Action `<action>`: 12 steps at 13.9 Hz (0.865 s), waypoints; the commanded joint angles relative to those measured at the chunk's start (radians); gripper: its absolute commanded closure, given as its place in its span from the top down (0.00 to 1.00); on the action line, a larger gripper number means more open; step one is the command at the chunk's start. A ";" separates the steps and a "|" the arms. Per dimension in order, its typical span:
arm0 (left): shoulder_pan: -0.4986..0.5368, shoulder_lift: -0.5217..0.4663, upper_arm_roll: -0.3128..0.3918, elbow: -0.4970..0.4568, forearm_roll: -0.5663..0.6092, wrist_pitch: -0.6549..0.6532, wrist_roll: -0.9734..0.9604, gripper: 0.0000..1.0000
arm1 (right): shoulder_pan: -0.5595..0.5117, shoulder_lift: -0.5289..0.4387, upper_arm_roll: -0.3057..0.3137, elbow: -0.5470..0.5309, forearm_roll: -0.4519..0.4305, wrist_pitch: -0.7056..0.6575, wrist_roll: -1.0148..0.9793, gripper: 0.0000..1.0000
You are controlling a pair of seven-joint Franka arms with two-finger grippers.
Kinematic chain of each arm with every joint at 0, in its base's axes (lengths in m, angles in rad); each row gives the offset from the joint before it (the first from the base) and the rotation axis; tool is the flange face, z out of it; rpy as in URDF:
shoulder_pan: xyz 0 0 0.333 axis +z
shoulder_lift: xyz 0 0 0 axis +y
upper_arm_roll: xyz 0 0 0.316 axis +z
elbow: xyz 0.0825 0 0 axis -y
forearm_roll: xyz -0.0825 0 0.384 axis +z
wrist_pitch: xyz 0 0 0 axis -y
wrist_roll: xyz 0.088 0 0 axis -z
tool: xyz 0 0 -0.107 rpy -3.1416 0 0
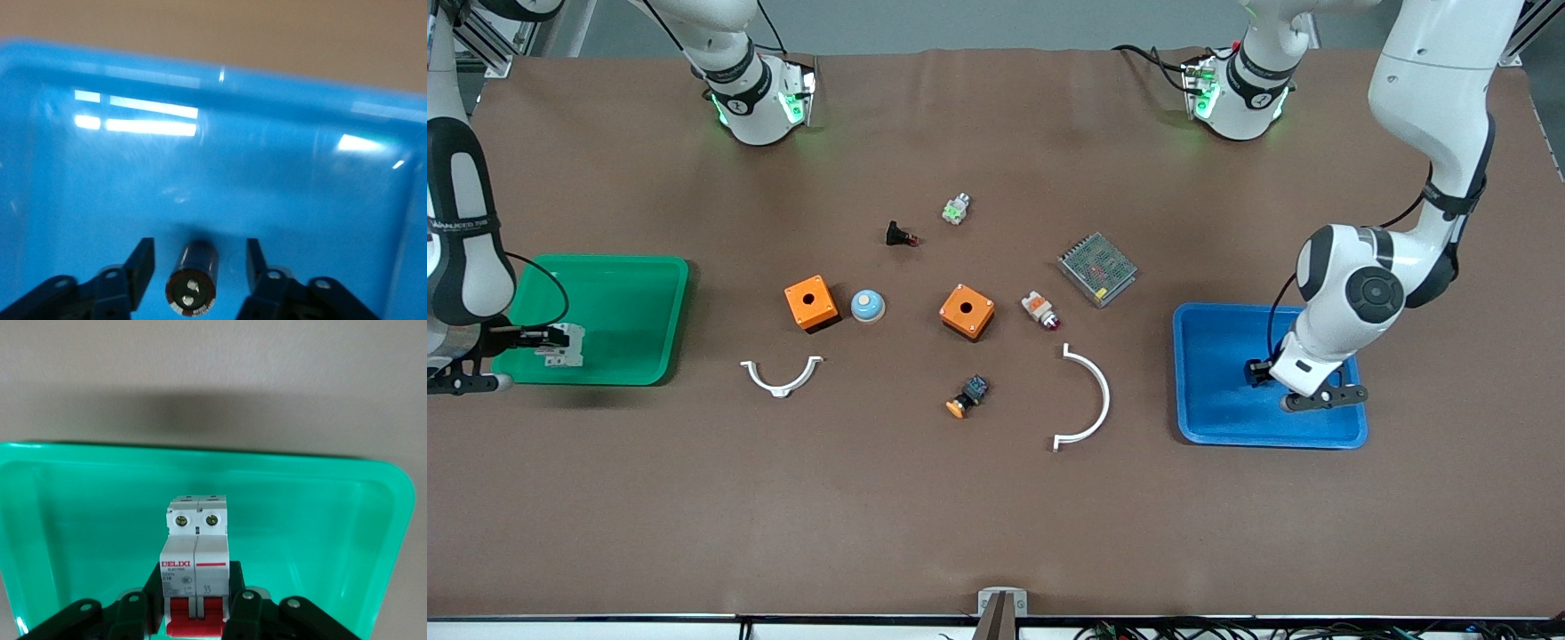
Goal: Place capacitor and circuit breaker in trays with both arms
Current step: 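Open both grippers and raise them away from the trays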
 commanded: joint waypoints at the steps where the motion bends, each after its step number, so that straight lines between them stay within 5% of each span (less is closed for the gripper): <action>1: 0.013 -0.149 -0.008 0.017 0.018 -0.075 0.010 1.00 | -0.023 -0.027 0.024 -0.089 -0.022 0.063 0.039 0.24; 6: 0.008 -0.353 -0.028 0.169 0.006 -0.435 0.016 1.00 | -0.023 -0.039 0.024 -0.127 -0.022 0.081 0.075 0.25; 10: 0.005 -0.360 -0.065 0.419 -0.009 -0.784 0.040 1.00 | -0.035 -0.065 0.022 -0.147 -0.022 0.074 0.076 0.26; 12: 0.010 -0.395 -0.060 0.441 -0.038 -0.868 0.100 1.00 | -0.046 -0.086 0.022 -0.166 -0.022 0.078 0.078 0.26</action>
